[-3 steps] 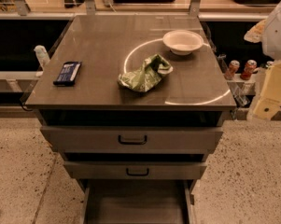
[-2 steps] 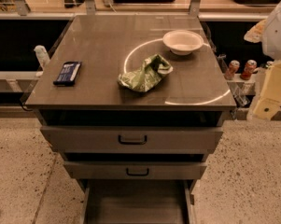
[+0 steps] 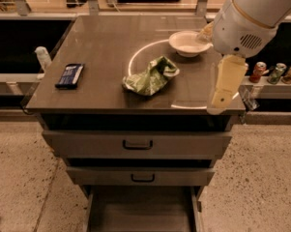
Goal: Place green jalapeno chip bag into bottom drawer
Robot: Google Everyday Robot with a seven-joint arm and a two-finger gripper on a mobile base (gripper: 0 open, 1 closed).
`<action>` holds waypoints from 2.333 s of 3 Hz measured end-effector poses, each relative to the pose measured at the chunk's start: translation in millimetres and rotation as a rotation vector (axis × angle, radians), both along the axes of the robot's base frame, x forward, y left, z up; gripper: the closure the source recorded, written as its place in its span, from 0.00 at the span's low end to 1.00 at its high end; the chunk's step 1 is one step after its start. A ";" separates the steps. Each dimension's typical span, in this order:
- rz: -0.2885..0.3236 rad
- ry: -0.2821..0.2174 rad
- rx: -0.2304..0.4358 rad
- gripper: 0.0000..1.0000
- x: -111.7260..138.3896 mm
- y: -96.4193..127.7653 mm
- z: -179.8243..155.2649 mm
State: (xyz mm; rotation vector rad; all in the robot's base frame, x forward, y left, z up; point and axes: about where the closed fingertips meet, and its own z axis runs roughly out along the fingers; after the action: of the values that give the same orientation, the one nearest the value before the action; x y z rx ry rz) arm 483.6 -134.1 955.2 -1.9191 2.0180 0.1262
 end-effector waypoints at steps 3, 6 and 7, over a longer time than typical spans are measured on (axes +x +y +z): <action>0.279 0.079 0.069 0.00 53.8 126.3 -63.3; 0.349 -0.050 -0.019 0.43 77.8 146.5 -75.0; 0.349 -0.050 -0.019 0.66 77.8 146.5 -75.0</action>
Offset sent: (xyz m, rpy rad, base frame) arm 0.0636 0.1457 -0.0690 0.1152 0.1484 0.3248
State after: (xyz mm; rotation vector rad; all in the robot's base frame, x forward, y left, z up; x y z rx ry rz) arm 561.4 12.3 880.2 -2.2462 1.6411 0.1444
